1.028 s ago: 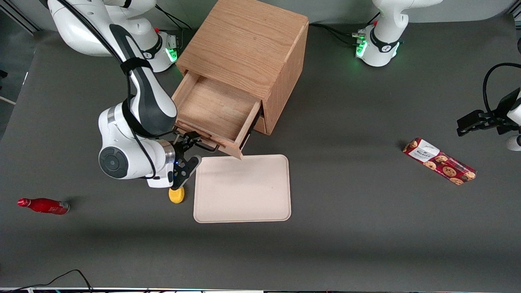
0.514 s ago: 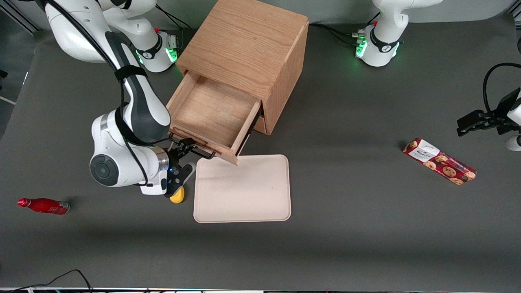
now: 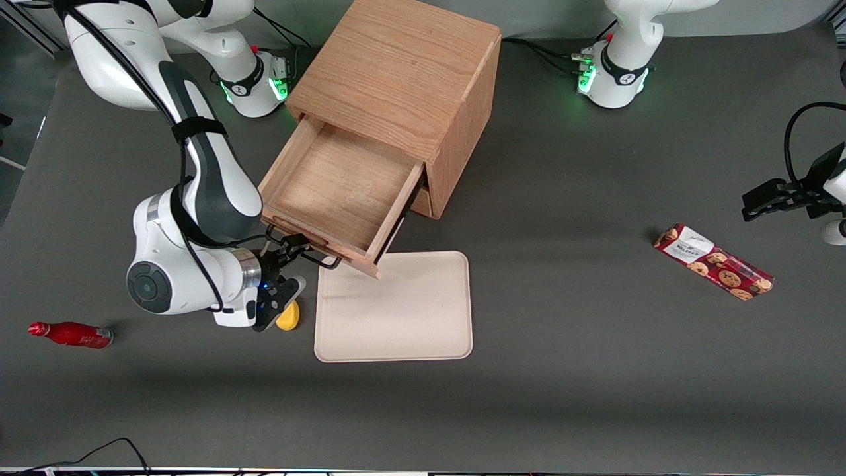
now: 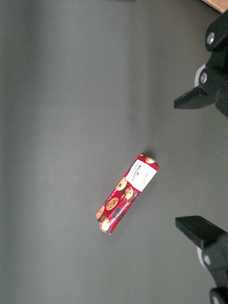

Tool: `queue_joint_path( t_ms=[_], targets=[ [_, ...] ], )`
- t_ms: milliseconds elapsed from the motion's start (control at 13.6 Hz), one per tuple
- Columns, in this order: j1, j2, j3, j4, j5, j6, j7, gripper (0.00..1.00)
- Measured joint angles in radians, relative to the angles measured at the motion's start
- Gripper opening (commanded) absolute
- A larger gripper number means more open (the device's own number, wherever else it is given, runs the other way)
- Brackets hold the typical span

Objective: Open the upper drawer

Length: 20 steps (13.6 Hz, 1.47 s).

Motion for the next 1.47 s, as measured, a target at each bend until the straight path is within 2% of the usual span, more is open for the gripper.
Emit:
queue_joint_path(
  t_ms=[441, 661, 955, 1469],
  targets=[
    [-0.043, 0.006, 0.04, 0.004, -0.011, 0.004, 0.0, 1.0],
    [-0.069, 0.007, 0.072, 0.008, -0.051, 0.007, 0.0, 1.0],
    [-0.075, 0.007, 0.08, 0.032, -0.068, 0.006, 0.0, 1.0],
    [-0.071, -0.062, 0.095, 0.135, -0.074, -0.109, -0.004, 1.0]
  ],
)
